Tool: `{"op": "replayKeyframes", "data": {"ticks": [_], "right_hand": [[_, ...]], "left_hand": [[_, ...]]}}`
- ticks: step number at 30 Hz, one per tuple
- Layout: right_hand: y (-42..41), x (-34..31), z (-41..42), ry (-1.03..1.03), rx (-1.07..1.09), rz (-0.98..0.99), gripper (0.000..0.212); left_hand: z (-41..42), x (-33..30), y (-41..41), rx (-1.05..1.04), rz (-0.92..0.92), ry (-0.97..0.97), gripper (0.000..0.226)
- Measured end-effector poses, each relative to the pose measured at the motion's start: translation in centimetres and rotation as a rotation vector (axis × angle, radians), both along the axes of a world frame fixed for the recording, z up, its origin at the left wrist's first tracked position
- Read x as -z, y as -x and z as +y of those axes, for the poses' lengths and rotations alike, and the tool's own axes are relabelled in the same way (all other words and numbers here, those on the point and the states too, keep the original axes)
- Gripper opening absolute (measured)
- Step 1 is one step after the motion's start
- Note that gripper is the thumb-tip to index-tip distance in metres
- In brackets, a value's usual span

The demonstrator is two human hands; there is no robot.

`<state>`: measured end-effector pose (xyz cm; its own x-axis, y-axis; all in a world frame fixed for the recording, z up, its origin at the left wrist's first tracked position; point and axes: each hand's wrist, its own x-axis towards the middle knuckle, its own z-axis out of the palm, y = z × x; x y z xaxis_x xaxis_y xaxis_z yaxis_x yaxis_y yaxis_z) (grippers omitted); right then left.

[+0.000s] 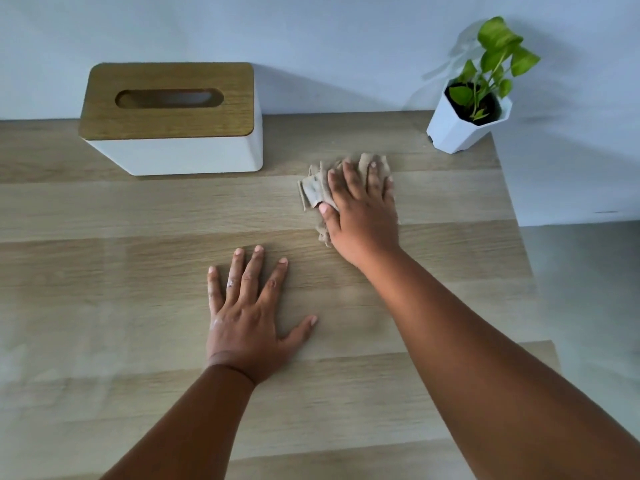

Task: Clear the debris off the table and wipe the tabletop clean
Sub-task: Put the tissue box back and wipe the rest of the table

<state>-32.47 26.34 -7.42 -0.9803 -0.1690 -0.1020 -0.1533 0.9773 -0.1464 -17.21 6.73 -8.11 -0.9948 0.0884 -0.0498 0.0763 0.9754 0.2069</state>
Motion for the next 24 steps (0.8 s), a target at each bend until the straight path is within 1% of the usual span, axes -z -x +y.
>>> {"op": "replayKeyframes", "data": {"ticks": [3,6,8,11,15,18,20,24], "right_hand": [[-3.4,-0.1,1.9,-0.006,-0.163,-0.011,0.066],[-5.9,-0.2,4.9,-0.005,-0.191,-0.003,0.066],[-5.9,-0.2,6.0,-0.009,-0.133,-0.007,0.067],[-3.0,-0.1,5.2,0.009,0.008,-0.015,0.067],[2.9,-0.1,1.3,0.001,0.218,-0.021,0.065],[5.3,-0.1,-2.9,0.029,0.340,-0.032,0.065],[5.2,-0.1,-4.5,0.043,0.290,-0.027,0.064],[1.1,0.1,-2.8,0.017,-0.002,0.012,0.063]], "left_hand": [[0.0,-0.2,-0.1,-0.005,-0.008,-0.007,0.097],[-0.1,-0.2,0.0,-0.001,-0.013,-0.009,0.097],[-0.1,-0.1,-0.1,-0.001,-0.010,-0.014,0.097],[-0.1,-0.1,0.0,0.001,-0.006,-0.013,0.097],[-0.1,0.0,-0.1,0.000,-0.001,-0.017,0.097],[-0.1,0.0,-0.1,0.004,-0.002,-0.020,0.097],[-0.1,0.1,-0.1,0.005,-0.002,-0.018,0.097],[-0.2,0.1,-0.1,0.006,0.002,-0.023,0.098]]}}
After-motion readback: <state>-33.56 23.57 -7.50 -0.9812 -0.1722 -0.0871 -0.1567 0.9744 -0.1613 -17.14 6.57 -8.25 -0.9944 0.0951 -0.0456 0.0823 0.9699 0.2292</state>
